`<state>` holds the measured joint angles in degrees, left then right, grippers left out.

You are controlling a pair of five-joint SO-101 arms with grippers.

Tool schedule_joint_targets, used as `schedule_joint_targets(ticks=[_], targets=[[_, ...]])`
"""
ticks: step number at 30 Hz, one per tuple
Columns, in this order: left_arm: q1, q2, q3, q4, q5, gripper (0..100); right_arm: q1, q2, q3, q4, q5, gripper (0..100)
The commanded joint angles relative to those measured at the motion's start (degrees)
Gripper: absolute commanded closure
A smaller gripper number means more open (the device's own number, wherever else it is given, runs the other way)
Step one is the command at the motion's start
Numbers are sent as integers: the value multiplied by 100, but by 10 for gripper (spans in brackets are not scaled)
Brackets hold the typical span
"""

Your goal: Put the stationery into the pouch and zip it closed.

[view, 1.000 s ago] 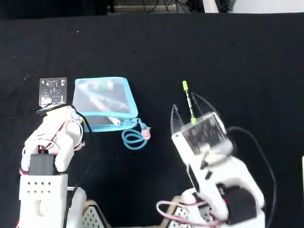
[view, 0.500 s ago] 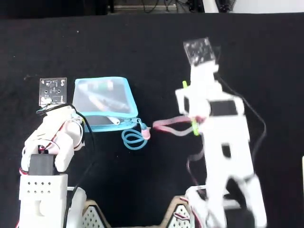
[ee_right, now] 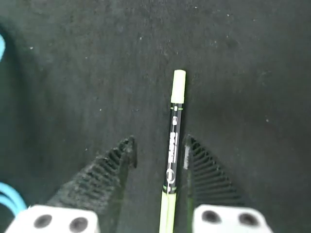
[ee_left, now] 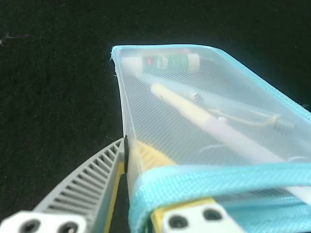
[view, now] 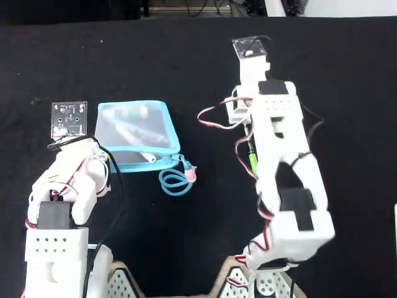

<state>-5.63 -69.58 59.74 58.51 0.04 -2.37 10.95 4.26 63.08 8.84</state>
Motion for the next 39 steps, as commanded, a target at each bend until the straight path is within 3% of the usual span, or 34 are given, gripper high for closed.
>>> schedule_joint_targets(ticks=[1,13,26,39], targets=[[22,-62,-84,-88,35,970,105,426,-725,35,-18,854],[22,-62,-84,-88,35,970,492,2316,-2378,70,-18,854],[22,-62,-84,-88,35,970,457,4171,-5349,1987,-9,854],[22,-62,-84,-88,35,970,457,6062,-8066,2848,-18,869]])
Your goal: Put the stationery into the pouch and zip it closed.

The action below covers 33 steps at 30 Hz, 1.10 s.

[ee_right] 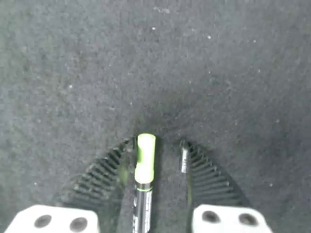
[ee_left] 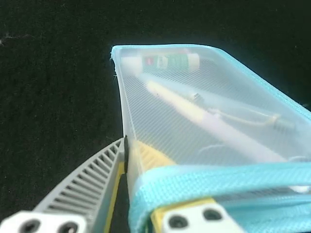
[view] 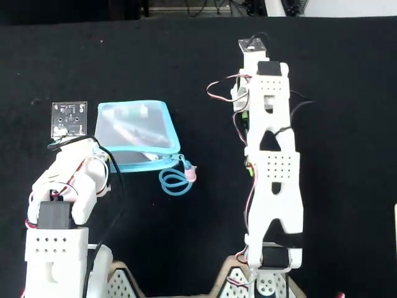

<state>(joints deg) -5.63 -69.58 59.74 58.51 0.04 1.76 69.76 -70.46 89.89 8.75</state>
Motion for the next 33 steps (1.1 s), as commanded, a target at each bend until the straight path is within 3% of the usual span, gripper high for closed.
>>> schedule_joint_targets(ticks=[1,3,9,17,33], targets=[[22,-62,-84,-88,35,970,44,259,-760,308,-9,898],[22,-62,-84,-88,35,970,88,391,-1147,536,0,990],[22,-62,-84,-88,35,970,149,426,-2527,1134,-9,988],[22,-62,-84,-88,35,970,167,-884,-1798,1152,-44,988],[22,-62,-84,-88,35,970,105,-6387,3978,941,-35,988]])
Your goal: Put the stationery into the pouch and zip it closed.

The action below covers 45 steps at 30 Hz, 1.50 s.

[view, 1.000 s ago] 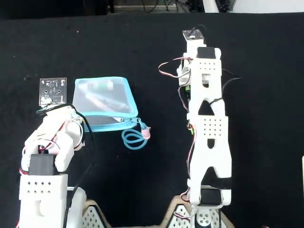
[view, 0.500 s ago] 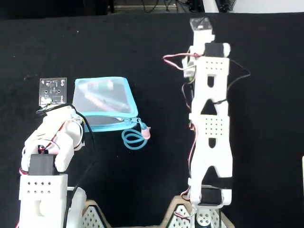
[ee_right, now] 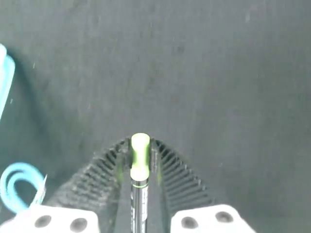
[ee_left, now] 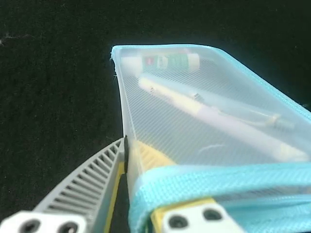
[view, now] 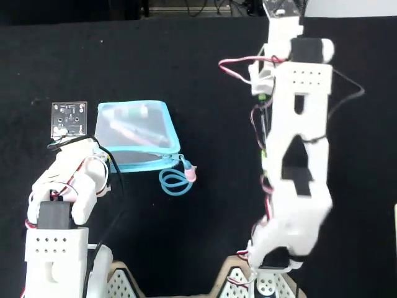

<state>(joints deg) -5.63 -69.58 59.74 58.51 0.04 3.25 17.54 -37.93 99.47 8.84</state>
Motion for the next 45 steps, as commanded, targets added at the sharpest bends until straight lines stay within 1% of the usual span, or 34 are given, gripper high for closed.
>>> schedule_joint_targets(ticks=[1,7,18,23,26,31,33,37,45], targets=[[22,-62,-84,-88,35,970,-53,-1455,998,-62,-44,988],[22,-62,-31,-97,35,970,-413,-3134,2466,-475,-53,988],[22,-62,-31,-97,35,970,-1556,-6422,5895,-2497,-79,988],[22,-62,-22,-193,35,970,-2119,-7864,7116,-3420,-844,987],[22,-62,-22,-185,35,970,-2303,-8708,7565,-3763,-1029,987],[31,-62,-22,-193,35,970,-2822,-9982,8048,-4079,-1037,987],[22,-62,-22,-193,35,970,-3051,-10343,8251,-4431,-1020,987],[22,-62,-22,-185,35,970,-3534,-10826,8629,-5530,-985,987],[31,-62,-22,-202,35,970,-4536,-10993,9209,-6804,-976,987]])
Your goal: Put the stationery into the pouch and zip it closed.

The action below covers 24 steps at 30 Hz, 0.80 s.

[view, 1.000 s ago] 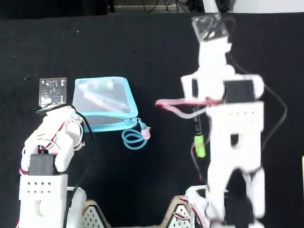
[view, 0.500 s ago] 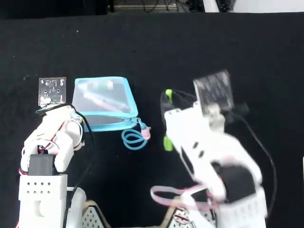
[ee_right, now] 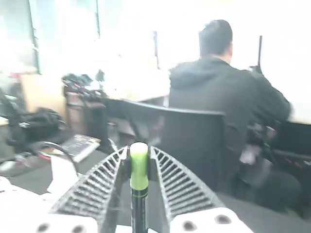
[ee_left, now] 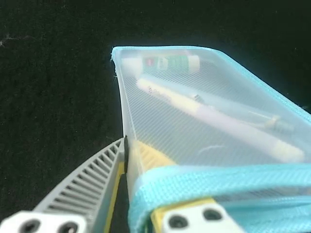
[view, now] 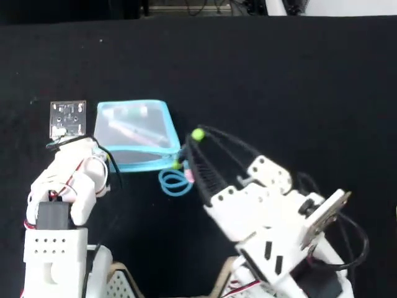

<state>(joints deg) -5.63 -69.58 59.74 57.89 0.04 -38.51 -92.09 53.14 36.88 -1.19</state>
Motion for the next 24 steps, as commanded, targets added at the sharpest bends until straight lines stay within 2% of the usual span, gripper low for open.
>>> schedule_joint_targets(ticks=[1,4,8,13,16,21,24], targets=[[40,-62,-22,-141,35,970,-501,-31,224,-730,26,987],[48,-62,-22,-141,35,970,-870,-31,716,-1310,35,987],[22,-62,-22,-141,35,970,-914,-57,1560,-2347,97,987],[22,-62,-31,-141,35,970,-914,-75,2545,-3684,1152,987],[22,-62,-31,-141,35,970,-914,-48,3055,-4281,1486,987],[22,-62,-31,-141,35,970,-932,-57,3653,-4431,1556,987],[22,-62,-48,-141,35,970,-905,-75,3873,-3956,1556,987]])
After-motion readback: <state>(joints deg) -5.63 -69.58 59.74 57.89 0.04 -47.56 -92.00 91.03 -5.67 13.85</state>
